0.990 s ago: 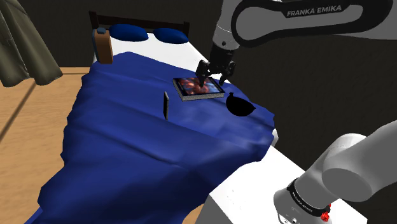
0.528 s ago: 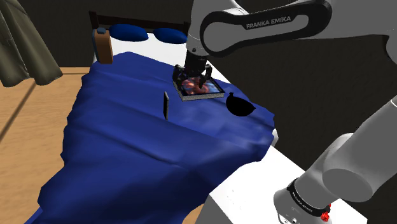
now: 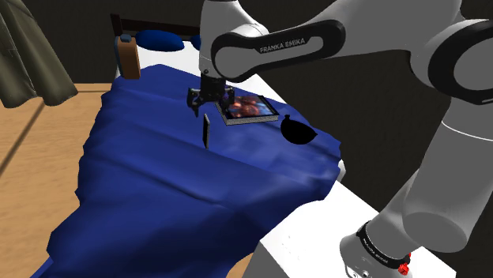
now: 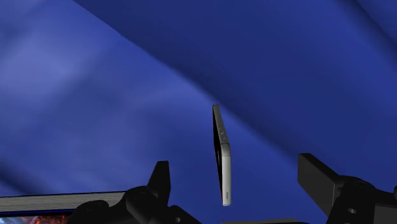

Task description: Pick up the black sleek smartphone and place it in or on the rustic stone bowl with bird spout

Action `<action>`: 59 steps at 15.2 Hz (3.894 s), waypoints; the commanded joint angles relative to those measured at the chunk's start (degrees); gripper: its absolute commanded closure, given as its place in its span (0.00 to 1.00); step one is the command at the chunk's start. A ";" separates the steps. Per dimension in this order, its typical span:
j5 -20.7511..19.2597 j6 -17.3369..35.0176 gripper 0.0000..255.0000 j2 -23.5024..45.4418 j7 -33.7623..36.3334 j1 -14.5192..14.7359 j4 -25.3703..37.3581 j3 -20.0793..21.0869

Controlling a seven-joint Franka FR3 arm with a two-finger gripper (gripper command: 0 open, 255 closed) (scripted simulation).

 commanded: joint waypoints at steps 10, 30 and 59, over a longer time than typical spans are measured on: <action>-1.42 4.58 0.00 2.88 0.94 0.08 -1.85 -0.59; -0.50 0.58 1.00 1.37 0.04 -0.03 0.76 -0.28; 2.53 -17.97 1.00 -3.97 -4.90 -1.30 14.67 -0.13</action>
